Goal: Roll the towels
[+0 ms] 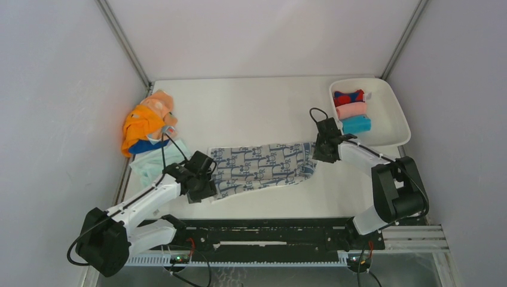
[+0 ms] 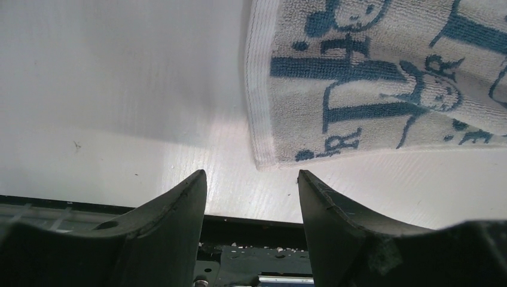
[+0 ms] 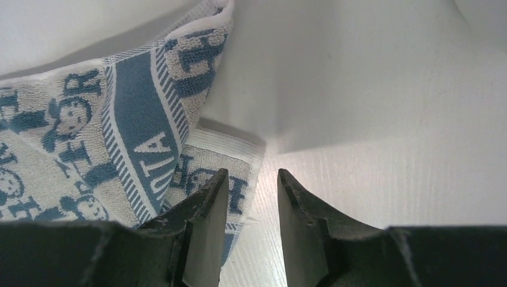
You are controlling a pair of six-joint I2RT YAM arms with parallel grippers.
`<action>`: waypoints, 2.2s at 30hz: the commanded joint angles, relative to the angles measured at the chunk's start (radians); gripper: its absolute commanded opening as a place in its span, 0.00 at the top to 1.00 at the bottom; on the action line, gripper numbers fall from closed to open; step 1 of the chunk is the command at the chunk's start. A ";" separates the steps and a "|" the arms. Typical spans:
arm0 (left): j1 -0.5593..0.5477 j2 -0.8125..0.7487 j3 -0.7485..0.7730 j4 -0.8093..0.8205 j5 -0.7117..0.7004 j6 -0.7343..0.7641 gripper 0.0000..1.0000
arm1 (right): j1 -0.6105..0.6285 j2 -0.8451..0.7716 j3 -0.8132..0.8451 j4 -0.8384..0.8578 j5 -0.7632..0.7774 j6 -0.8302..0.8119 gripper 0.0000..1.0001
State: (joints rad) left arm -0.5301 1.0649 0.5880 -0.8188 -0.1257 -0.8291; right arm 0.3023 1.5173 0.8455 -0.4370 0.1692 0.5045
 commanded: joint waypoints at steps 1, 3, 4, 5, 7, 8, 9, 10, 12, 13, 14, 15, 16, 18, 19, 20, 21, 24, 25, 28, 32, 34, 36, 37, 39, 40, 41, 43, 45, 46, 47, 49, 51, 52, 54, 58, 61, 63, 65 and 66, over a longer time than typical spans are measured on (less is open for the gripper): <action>-0.015 -0.001 0.007 -0.020 -0.029 -0.024 0.37 | -0.005 0.029 0.026 0.031 -0.009 -0.023 0.64; -0.020 0.003 0.008 -0.021 -0.028 -0.026 0.37 | -0.005 0.055 0.031 0.032 -0.009 -0.026 0.64; -0.023 0.006 0.008 -0.021 -0.029 -0.028 0.37 | -0.005 0.067 0.031 0.034 -0.012 -0.027 0.64; -0.025 0.008 0.008 -0.021 -0.028 -0.029 0.37 | -0.007 0.078 0.032 0.035 -0.016 -0.029 0.65; -0.029 0.011 0.008 -0.024 -0.029 -0.031 0.37 | -0.006 0.097 0.032 0.034 -0.027 -0.032 0.65; -0.031 0.012 0.009 -0.026 -0.030 -0.032 0.37 | -0.006 0.106 0.032 0.030 -0.029 -0.033 0.66; -0.033 0.014 0.010 -0.028 -0.031 -0.033 0.37 | -0.006 0.114 0.032 0.023 -0.030 -0.032 0.66; -0.036 0.014 0.010 -0.031 -0.034 -0.034 0.37 | -0.005 0.121 0.033 0.014 -0.031 -0.031 0.67; -0.041 0.016 0.013 -0.038 -0.041 -0.037 0.37 | -0.004 0.133 0.031 0.000 -0.030 -0.029 0.69; -0.043 0.018 0.014 -0.041 -0.041 -0.038 0.37 | -0.003 0.142 0.031 -0.004 -0.028 -0.031 0.70; -0.046 0.020 0.016 -0.044 -0.044 -0.039 0.37 | -0.003 0.145 0.032 -0.006 -0.025 -0.033 0.72; -0.048 0.022 0.018 -0.047 -0.046 -0.040 0.37 | -0.004 0.146 0.033 -0.006 -0.025 -0.033 0.74; -0.051 0.025 0.019 -0.050 -0.049 -0.042 0.37 | -0.005 0.146 0.032 -0.006 -0.026 -0.034 0.76; -0.058 0.032 0.023 -0.057 -0.056 -0.044 0.37 | -0.006 0.146 0.033 -0.008 -0.024 -0.032 0.84; -0.060 0.036 0.023 -0.057 -0.057 -0.046 0.37 | -0.008 0.146 0.033 -0.009 -0.024 -0.031 0.88; -0.064 0.041 0.026 -0.057 -0.055 -0.047 0.37 | -0.008 0.144 0.032 -0.009 -0.022 -0.031 0.93; -0.068 0.044 0.028 -0.057 -0.058 -0.049 0.37 | -0.007 0.140 0.031 -0.008 -0.019 -0.031 0.98; -0.075 0.064 0.037 -0.053 -0.061 -0.051 0.37 | -0.003 0.124 0.024 0.001 -0.010 -0.031 1.00; -0.078 0.072 0.041 -0.051 -0.060 -0.053 0.37 | -0.002 0.117 0.022 0.002 -0.005 -0.031 1.00; -0.086 0.096 0.053 -0.042 -0.056 -0.054 0.38 | 0.001 0.101 0.017 0.011 -0.007 -0.031 1.00; -0.093 0.124 0.069 -0.025 -0.052 -0.055 0.40 | 0.001 0.101 0.013 0.018 -0.022 -0.035 1.00; -0.093 0.131 0.083 -0.020 -0.059 -0.054 0.43 | 0.001 0.100 0.008 0.025 -0.028 -0.035 1.00; -0.093 0.126 0.092 -0.012 -0.057 -0.057 0.44 | 0.001 0.100 0.007 0.026 -0.030 -0.036 1.00; -0.093 0.120 0.092 -0.003 -0.054 -0.061 0.45 | 0.000 0.101 0.007 0.026 -0.031 -0.037 1.00; -0.093 0.107 0.087 0.019 -0.055 -0.074 0.45 | 0.001 0.097 0.005 0.029 -0.035 -0.038 1.00; -0.092 0.105 0.085 0.024 -0.060 -0.079 0.45 | 0.001 0.094 0.003 0.030 -0.037 -0.038 1.00; -0.090 0.110 0.084 0.029 -0.064 -0.084 0.45 | 0.000 0.092 0.003 0.031 -0.039 -0.038 1.00; -0.088 0.136 0.082 0.037 -0.065 -0.081 0.46 | 0.001 0.092 0.003 0.032 -0.040 -0.039 1.00; -0.088 0.169 0.085 0.045 -0.056 -0.075 0.48 | 0.001 0.091 0.003 0.031 -0.039 -0.040 1.00; -0.088 0.184 0.085 0.046 -0.055 -0.072 0.48 | 0.001 0.090 0.003 0.031 -0.041 -0.040 1.00; -0.088 0.194 0.085 0.045 -0.058 -0.071 0.49 | 0.001 0.090 0.002 0.032 -0.041 -0.039 1.00; -0.088 0.213 0.084 0.039 -0.078 -0.070 0.51 | 0.001 0.087 0.000 0.032 -0.042 -0.039 1.00; -0.088 0.241 0.076 0.045 -0.079 -0.066 0.53 | 0.001 0.082 -0.001 0.034 -0.043 -0.038 1.00; -0.088 0.259 0.072 0.048 -0.076 -0.065 0.54 | 0.001 0.081 -0.002 0.034 -0.045 -0.038 1.00; -0.092 0.300 0.062 0.065 -0.055 -0.062 0.61 | 0.001 0.078 -0.002 0.032 -0.045 -0.037 1.00; -0.111 0.350 0.030 0.105 -0.019 -0.074 0.72 | 0.001 0.063 -0.005 0.032 -0.043 -0.035 1.00; -0.117 0.366 0.004 0.131 -0.003 -0.082 0.87 | -0.001 0.050 -0.008 0.033 -0.040 -0.032 1.00; -0.116 0.347 0.005 0.122 -0.014 -0.080 0.99 | -0.005 0.037 -0.007 0.035 -0.035 -0.029 1.00; -0.105 0.306 0.048 0.079 -0.062 -0.059 1.00 | -0.020 0.014 0.007 0.028 -0.027 -0.026 1.00; -0.085 0.282 0.086 0.048 -0.088 -0.039 1.00 | -0.030 0.000 0.020 0.021 -0.025 -0.024 1.00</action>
State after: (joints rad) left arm -0.6327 1.3506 0.6682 -0.7578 -0.1333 -0.8898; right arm 0.2947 1.5852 0.8448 -0.4004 0.1333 0.4782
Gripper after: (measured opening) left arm 0.012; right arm 0.010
